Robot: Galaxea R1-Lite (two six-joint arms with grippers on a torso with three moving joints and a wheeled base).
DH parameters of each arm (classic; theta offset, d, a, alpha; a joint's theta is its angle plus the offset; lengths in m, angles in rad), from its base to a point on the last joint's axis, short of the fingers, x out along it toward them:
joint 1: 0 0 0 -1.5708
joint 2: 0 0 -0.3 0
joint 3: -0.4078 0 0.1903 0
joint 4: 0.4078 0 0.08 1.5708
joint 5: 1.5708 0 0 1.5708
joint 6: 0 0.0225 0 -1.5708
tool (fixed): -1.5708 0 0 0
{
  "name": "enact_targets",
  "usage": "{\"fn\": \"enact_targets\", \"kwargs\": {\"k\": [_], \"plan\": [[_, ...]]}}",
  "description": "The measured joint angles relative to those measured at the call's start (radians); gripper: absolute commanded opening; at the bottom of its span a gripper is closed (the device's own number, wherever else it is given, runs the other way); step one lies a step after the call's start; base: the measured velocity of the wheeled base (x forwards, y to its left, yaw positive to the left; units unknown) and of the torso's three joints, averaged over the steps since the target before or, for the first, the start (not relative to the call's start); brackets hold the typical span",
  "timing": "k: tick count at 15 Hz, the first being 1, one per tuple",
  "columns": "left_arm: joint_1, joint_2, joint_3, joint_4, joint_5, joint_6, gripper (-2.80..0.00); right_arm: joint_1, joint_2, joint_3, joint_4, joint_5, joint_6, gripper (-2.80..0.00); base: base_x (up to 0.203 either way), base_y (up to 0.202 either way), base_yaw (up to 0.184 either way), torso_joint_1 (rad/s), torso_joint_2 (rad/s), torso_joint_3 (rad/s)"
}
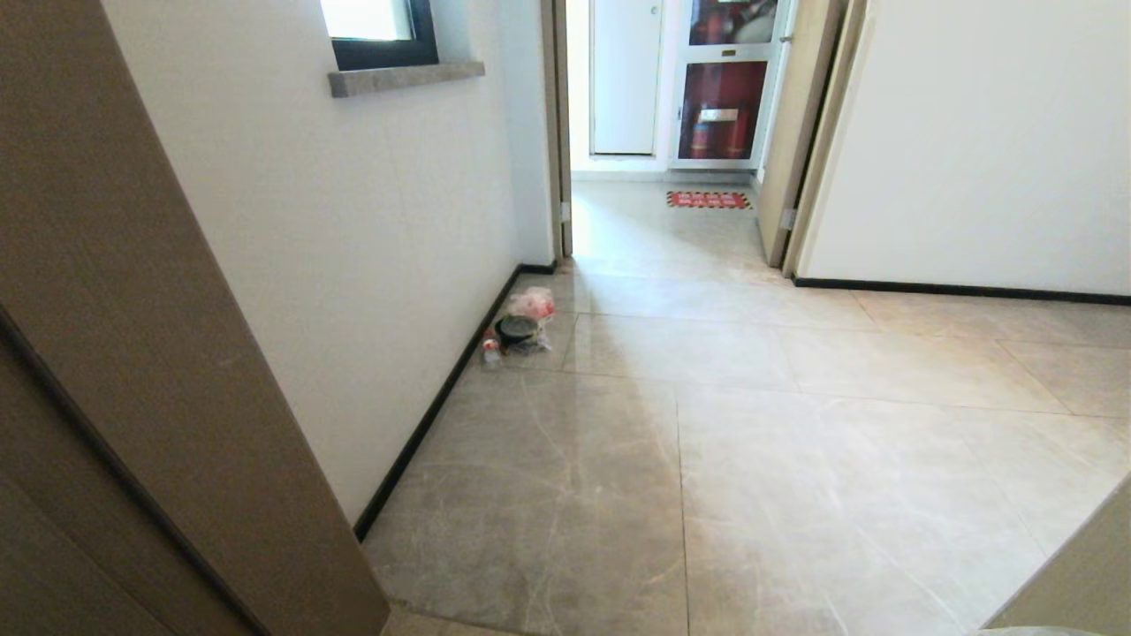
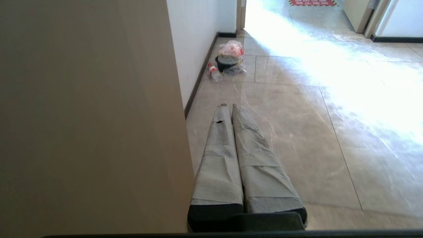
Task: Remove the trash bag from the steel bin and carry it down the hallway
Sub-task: Put the trash bag at the door
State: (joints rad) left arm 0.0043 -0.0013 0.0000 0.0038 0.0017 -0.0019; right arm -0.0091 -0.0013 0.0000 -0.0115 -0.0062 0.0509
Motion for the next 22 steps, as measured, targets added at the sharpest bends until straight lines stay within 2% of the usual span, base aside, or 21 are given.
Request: {"fn": "enact_targets", "kwargs": {"k": [18, 22], "plan": [[0.0, 0.0, 0.0, 0.001, 0.0, 0.001, -2.8, 0.0, 0.0, 0.0, 0.0, 0.0, 0.0, -2.8, 0.19, 0.0, 0.002, 0.003, 0.0, 0.002], [0.0, 0.0, 0.0, 0.001, -0.001, 0.0, -2.8, 0.0, 0.0, 0.0, 0.0, 0.0, 0.001, -2.8, 0.022, 0.0, 0.0, 0.0, 0.0, -0.001]]}}
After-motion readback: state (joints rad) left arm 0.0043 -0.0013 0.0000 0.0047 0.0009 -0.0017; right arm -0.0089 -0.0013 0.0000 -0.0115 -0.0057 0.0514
